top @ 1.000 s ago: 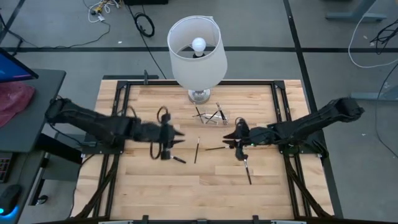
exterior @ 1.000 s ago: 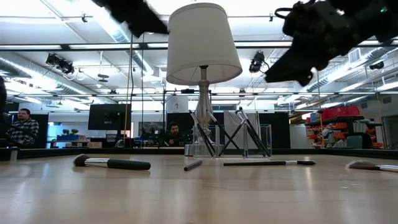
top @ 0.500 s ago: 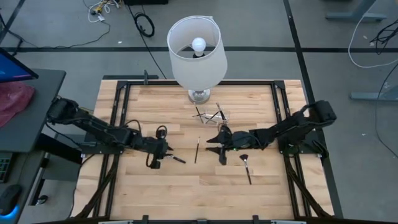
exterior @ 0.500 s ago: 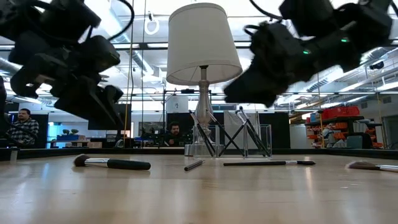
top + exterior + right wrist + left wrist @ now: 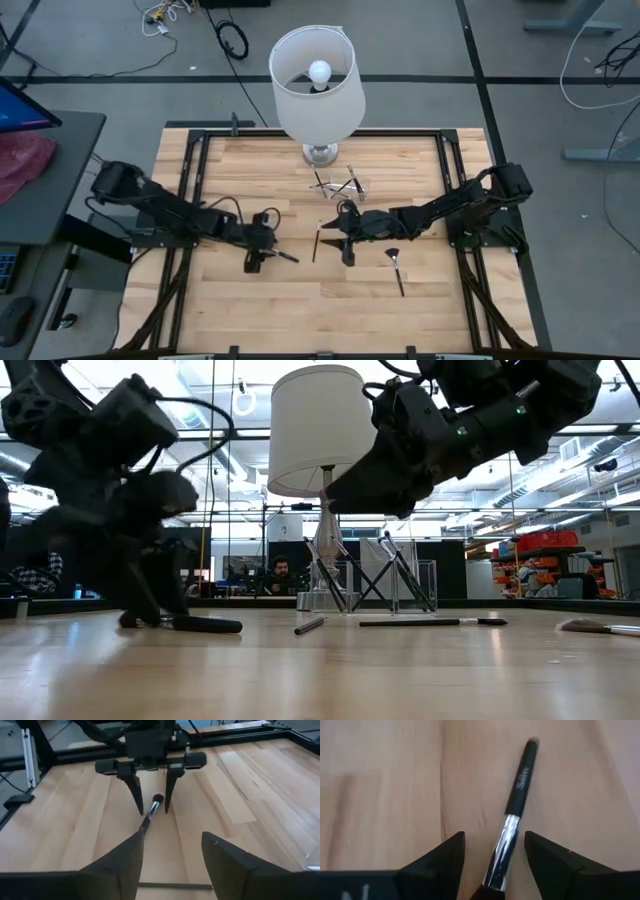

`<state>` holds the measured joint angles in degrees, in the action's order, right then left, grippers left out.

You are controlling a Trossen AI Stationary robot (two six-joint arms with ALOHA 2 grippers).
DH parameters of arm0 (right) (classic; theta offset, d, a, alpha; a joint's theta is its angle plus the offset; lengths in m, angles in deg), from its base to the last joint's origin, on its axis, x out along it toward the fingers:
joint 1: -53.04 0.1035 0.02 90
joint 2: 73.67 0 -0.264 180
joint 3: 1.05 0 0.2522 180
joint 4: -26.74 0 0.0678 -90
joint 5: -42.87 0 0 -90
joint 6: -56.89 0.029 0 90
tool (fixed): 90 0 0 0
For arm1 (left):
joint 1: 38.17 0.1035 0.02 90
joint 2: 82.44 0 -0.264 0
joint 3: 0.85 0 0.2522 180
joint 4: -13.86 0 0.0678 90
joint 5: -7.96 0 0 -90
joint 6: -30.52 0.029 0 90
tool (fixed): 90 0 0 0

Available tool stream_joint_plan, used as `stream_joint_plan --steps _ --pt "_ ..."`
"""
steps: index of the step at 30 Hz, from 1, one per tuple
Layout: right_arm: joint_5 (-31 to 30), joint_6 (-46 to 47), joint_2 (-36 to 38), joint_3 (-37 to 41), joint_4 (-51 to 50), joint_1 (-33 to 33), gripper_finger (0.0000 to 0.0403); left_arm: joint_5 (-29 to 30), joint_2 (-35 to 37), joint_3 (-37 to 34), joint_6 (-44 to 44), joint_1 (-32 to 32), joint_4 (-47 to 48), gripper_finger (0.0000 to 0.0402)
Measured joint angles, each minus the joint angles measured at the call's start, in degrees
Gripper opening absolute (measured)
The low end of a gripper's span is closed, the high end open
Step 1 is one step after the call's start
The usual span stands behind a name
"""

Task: Put items in baskets/containers
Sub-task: Put the black powder brush into the transparent organizer

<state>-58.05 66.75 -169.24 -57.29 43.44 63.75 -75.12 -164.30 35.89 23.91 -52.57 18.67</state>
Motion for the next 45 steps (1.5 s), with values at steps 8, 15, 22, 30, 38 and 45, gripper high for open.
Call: stream_joint_plan --steps 8,15,22,30,38,45 --pt "0.0 0.2 0.0 0.0 -2.8 -0.1 0.0206 1.9 -4.7 0.4 -0.7 -0.1 -1.4 0.0153" --pt "1.9 1.7 1.5 0.0 -11.8 -0.1 0.0206 0.8 -4.4 1.3 -0.2 0.0 0.8 0.0042" --pt "1.9 7.7 13.5 0.0 -29.9 -0.1 0.0206 10.4 -5.0 14.6 7.5 -0.9 24.0 0.005" --pt "0.1 18.3 27.8 0.0 -45.0 -0.1 0.0206 26.4 -7.1 40.2 28.0 1.7 48.7 0.0045" --pt "-1.7 13.9 29.4 0.3 -45.6 -0.1 0.0206 52.0 -19.4 54.0 58.3 5.0 43.0 0.0046" --pt "-1.7 8.4 29.4 0.3 -45.7 -0.1 0.0206 56.6 -29.1 55.9 73.9 8.3 31.2 0.0047"
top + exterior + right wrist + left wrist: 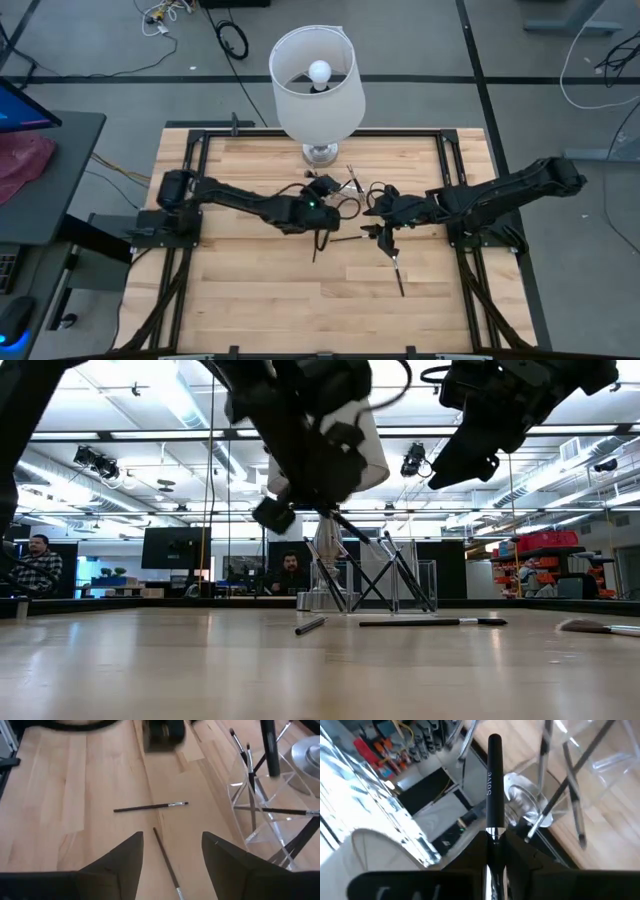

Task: Put items in baskets/containers
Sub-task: Put the black powder brush into the transparent organizer, then put the black highlighter brush into the transparent organizer

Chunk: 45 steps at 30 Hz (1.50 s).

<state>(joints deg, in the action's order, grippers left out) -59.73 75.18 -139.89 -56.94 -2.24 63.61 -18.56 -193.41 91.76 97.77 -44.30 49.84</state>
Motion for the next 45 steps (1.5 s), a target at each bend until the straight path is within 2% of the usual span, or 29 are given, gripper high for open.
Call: stream_joint_plan --steps 6,10,18,24,27,31,33,37,41,43,45 --pt "0.0 -2.7 0.0 0.0 0.3 0.0 0.0206 1.4 -5.1 0.0 13.2 1.2 -8.3 0.0047" --pt "0.0 -3.1 0.0 0.0 1.1 0.0 0.0206 2.1 -7.1 0.0 19.3 3.2 -8.7 0.0051" --pt "0.0 -4.3 0.0 0.0 2.6 0.0 0.0206 0.9 -7.4 0.0 24.3 3.7 -11.3 0.007" --pt "0.0 -4.2 0.0 0.0 2.7 0.0 0.0206 -2.2 -7.4 0.0 29.2 3.3 -11.6 0.0108" --pt "0.0 -4.2 0.0 0.0 2.7 0.0 0.0206 -1.5 -7.4 0.0 26.1 3.3 -12.0 0.0134" --pt "0.0 -3.9 0.0 0.0 2.6 0.0 0.0206 5.9 -7.4 0.0 20.9 1.9 -17.8 0.0163" --pt "0.0 -3.7 0.0 0.0 2.5 0.0 0.0206 7.4 -6.2 -0.1 16.6 0.6 -18.3 0.0169" --pt "0.0 -3.4 0.0 0.0 2.4 0.0 0.0206 9.5 -1.7 0.0 10.5 -3.0 -18.5 0.0168" --pt "0.0 0.7 0.0 1.1 2.9 0.0 0.0206 12.7 3.9 -0.1 5.0 -6.8 -17.3 0.0158" --pt "0.1 3.2 0.0 2.2 3.0 0.0 0.0206 13.8 7.5 0.0 0.7 -8.3 -16.4 0.0152" --pt "0.1 5.4 0.0 3.3 2.9 0.0 0.0206 13.0 11.6 -0.1 -6.4 -9.3 -11.4 0.0147"
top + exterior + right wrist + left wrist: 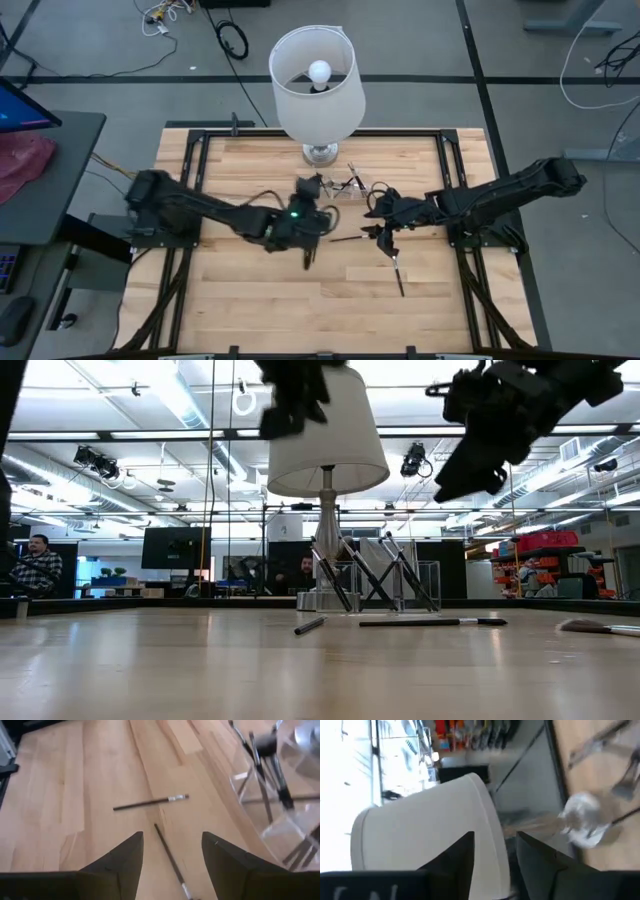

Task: Put items in baskets/containers
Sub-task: Put the black highlighter brush into the transparent organizer

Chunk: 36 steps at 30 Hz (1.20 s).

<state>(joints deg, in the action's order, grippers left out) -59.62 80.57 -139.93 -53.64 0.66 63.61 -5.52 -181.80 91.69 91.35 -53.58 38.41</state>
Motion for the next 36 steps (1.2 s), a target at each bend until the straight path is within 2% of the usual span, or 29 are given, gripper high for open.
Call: stream_joint_plan --steps 2,3,6,8,10,13,15,17,19,21,25,28,32,36 --pt "0.0 1.9 0.0 1.1 0.1 0.0 0.0206 -4.5 4.3 0.0 -10.8 -0.3 8.3 0.0143" --pt "0.0 2.9 0.0 1.7 0.4 0.0 0.0206 -8.9 6.6 0.0 -18.0 -0.3 13.6 0.014" --pt "0.0 6.8 0.0 3.7 2.9 0.0 0.0206 -29.4 13.1 0.0 -39.8 1.4 28.9 0.0132" --pt "0.0 8.9 0.0 5.1 5.0 0.0 0.0206 -43.5 15.9 -0.9 -50.9 3.5 35.2 0.0124" --pt "0.0 10.1 0.0 6.7 7.5 0.0 0.0206 -51.4 18.2 -3.8 -56.3 5.0 36.6 0.0114" --pt "-0.1 8.4 0.0 9.5 12.0 -0.1 0.0206 -52.8 19.9 -10.0 -56.7 5.5 31.7 0.0096" --pt "-0.1 1.6 0.0 11.5 16.9 -0.9 0.0206 -53.3 20.2 -15.3 -55.7 5.3 25.9 0.0083" --pt "-0.4 -2.3 0.0 13.6 22.2 -1.6 0.0206 -53.9 20.1 -21.4 -54.2 4.9 16.0 0.0073" --pt "-1.1 1.3 -0.2 14.8 26.7 -1.5 0.0205 -54.1 20.0 -28.5 -53.9 4.5 3.0 0.0066" --pt "-1.6 3.6 -0.1 14.9 26.7 -0.3 0.0199 -55.9 19.5 -36.0 -54.0 4.3 -12.6 0.0062" --pt "-2.8 5.3 -0.1 11.2 19.6 2.5 0.0169 -58.6 19.6 -48.3 -54.9 5.3 -37.5 0.006" --pt "-2.9 8.3 -0.1 5.3 8.6 5.0 0.0149 -58.6 19.6 -54.0 -57.1 6.8 -48.7 0.006" --pt "-3.0 13.3 -0.2 -3.8 -5.5 9.2 0.0144 -58.6 19.7 -56.9 -57.9 9.0 -50.2 0.006" --pt "-3.1 22.1 -2.1 -9.4 -14.2 13.6 0.0149 -58.9 19.6 -57.5 -59.8 9.9 -50.2 0.006"
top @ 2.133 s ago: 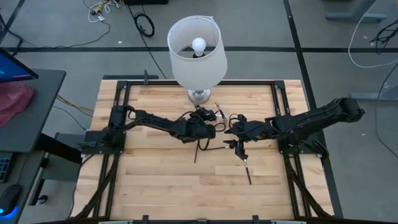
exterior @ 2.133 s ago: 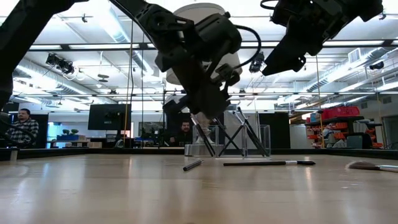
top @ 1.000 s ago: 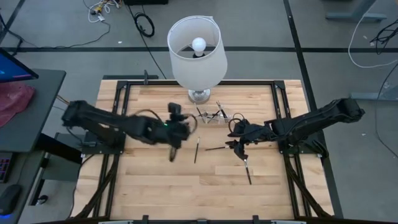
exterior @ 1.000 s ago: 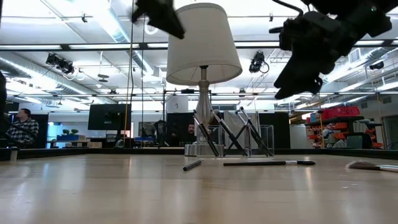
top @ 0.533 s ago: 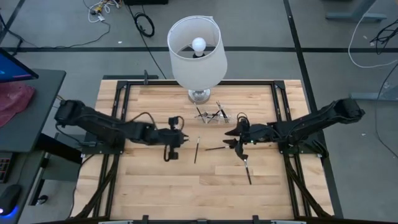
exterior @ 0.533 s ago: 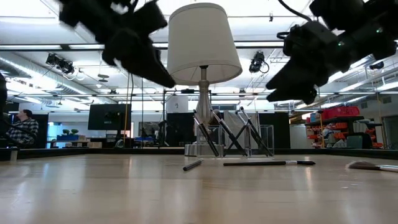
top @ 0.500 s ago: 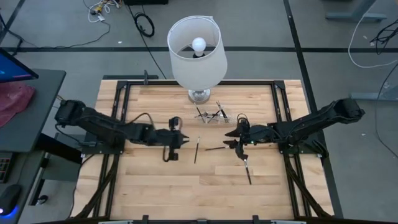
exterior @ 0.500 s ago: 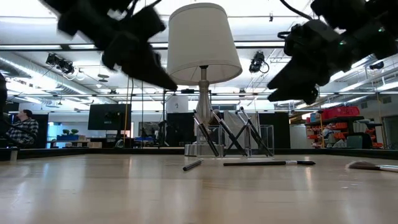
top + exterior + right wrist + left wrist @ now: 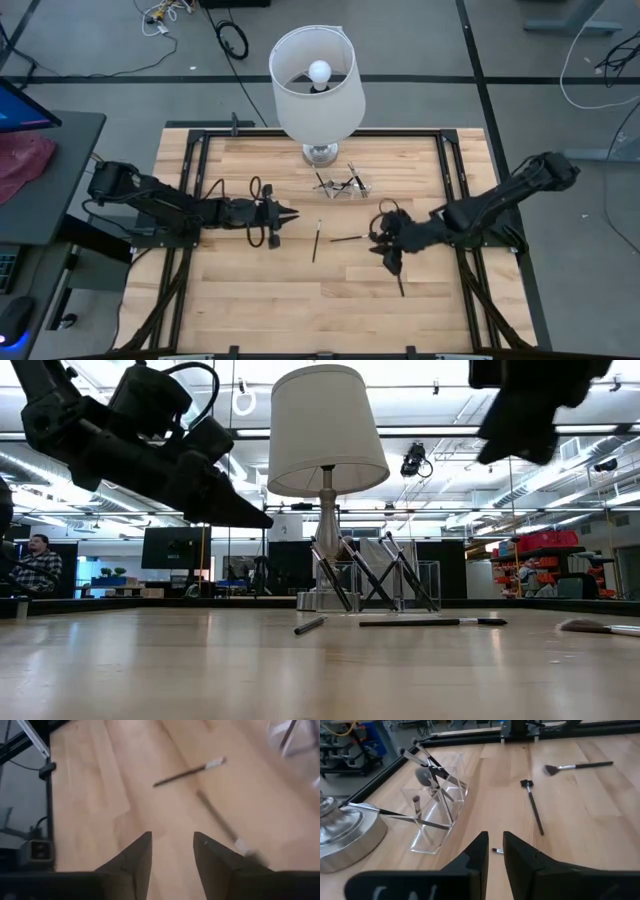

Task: Put items in baskets/containers
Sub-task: Put the black highlighter brush into the transparent organizer

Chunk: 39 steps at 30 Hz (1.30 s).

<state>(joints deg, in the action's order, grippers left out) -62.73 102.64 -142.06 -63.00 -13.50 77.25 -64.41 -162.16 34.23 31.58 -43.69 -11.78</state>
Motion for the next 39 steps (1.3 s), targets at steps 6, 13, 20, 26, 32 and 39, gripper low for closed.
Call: stream_joint_plan --steps 6,13,20,26,32,39 --pt "1.6 17.5 -6.2 -0.7 -7.0 6.6 0.0151 -1.6 0.0 0.0 0.0 0.0 0.3 0.006" --pt "3.2 36.1 -15.2 -0.7 -14.8 12.2 0.0151 -1.5 0.0 0.0 0.8 0.1 0.2 0.006" --pt "3.1 43.0 -24.2 -0.7 -14.8 14.6 0.0151 -1.4 0.0 0.0 1.1 0.8 0.2 0.006" --pt "0.2 48.6 -28.6 -1.0 -14.6 15.2 0.0151 -1.4 0.0 0.0 1.1 1.0 0.2 0.006" --pt "-4.1 50.4 -31.4 -1.0 -15.3 16.9 0.0119 -1.4 0.0 0.0 1.1 1.0 0.2 0.006" --pt "-8.6 53.4 -32.3 -0.9 -15.3 19.0 0.0013 -1.4 0.0 0.0 1.1 1.0 0.2 0.006"
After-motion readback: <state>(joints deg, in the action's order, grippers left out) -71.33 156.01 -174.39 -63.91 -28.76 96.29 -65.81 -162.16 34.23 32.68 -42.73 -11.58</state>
